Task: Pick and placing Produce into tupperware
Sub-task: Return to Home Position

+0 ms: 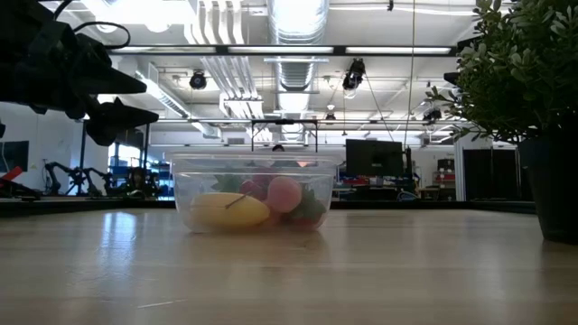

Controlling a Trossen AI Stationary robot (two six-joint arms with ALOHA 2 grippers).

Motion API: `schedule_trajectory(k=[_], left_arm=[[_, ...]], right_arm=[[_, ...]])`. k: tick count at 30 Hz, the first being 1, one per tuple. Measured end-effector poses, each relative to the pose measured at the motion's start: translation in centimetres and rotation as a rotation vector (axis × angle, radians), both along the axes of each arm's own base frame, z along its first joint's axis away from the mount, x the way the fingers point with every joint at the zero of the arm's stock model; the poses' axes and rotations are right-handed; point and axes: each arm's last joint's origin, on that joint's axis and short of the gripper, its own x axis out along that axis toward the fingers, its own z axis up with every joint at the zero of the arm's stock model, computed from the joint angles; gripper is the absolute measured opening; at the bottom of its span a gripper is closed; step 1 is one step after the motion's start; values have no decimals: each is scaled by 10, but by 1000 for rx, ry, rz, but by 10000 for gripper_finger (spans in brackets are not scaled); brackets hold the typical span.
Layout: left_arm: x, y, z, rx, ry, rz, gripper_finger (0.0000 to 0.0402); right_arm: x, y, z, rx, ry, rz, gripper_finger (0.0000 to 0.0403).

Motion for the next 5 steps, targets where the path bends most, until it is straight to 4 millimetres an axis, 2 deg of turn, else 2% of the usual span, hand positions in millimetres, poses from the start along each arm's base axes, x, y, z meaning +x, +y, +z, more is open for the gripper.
schedule_trajectory(k=[5], left_arm=[[0,0,0,0,1,0,293]], right_arm=[[0,0,0,0,0,0,245]])
